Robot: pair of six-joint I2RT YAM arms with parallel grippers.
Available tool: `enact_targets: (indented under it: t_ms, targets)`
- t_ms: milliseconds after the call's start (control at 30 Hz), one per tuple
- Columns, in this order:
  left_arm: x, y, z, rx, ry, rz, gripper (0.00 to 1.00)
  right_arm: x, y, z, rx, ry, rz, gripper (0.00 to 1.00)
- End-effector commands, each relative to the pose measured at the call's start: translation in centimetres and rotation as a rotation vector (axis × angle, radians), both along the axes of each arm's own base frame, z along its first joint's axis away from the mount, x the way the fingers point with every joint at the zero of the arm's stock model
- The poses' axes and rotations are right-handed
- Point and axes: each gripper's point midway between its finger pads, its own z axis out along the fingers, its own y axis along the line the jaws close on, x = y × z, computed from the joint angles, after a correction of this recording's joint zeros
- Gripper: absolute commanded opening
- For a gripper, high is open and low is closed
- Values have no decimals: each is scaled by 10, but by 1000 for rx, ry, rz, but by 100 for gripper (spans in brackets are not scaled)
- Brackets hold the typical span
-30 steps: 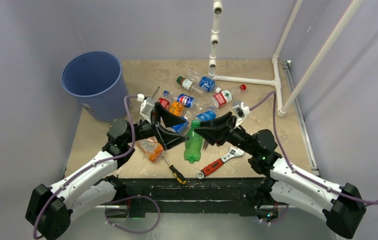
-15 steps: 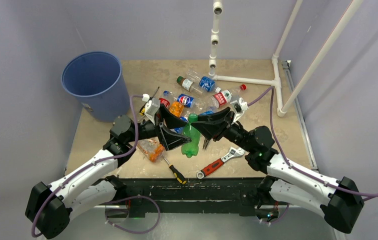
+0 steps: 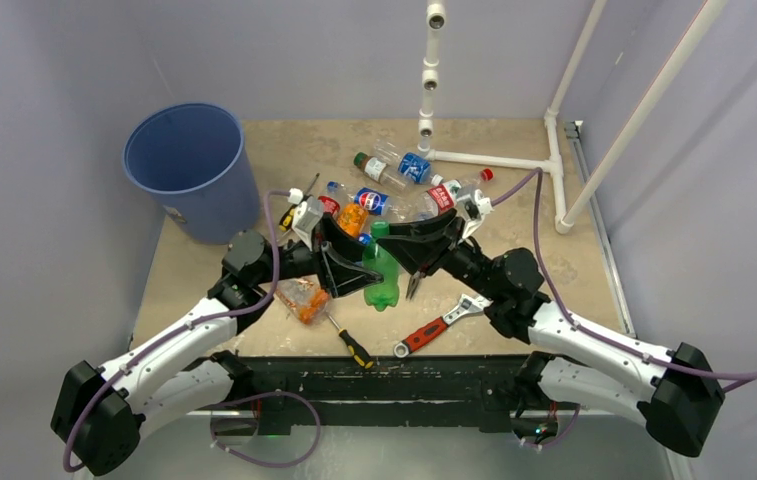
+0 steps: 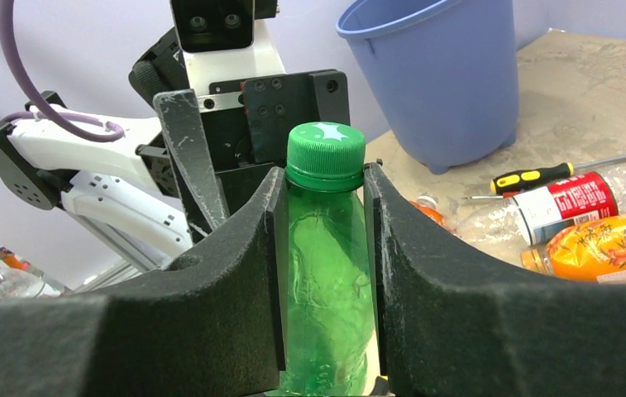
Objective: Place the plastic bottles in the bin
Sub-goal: Pick up the plastic bottle from the corner of the board.
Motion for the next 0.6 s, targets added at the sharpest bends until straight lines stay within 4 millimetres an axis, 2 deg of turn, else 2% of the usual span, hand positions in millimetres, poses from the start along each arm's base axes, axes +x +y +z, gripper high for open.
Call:
enact_targets:
  t_ms: [0, 133, 167, 233, 300, 367, 433, 567]
  targets:
    - [-10, -2, 18, -31, -51, -50, 50, 5, -2, 29, 62, -31, -34, 0]
    - [-11, -2, 18, -35, -51, -59, 36, 7, -1, 27, 45, -18, -36, 0]
    - [-11, -2, 19, -36, -52, -60, 33, 7, -1, 27, 37, -18, -35, 4]
    - [-12, -1, 20, -40, -59, -58, 28, 6, 1, 27, 20, -20, -28, 27]
    - [-12, 0, 21, -46, -68, -52, 27, 7, 0, 25, 3, -5, -33, 55]
    - [-14, 1, 24, -57, -85, -51, 24, 7, -4, 26, -1, 6, -47, 73]
    - [-15, 2, 26, -62, -95, -45, 22, 6, -6, 24, -17, 15, -54, 82]
    - [-15, 4, 27, -69, -105, -41, 15, 4, -13, 21, -46, 36, -72, 91]
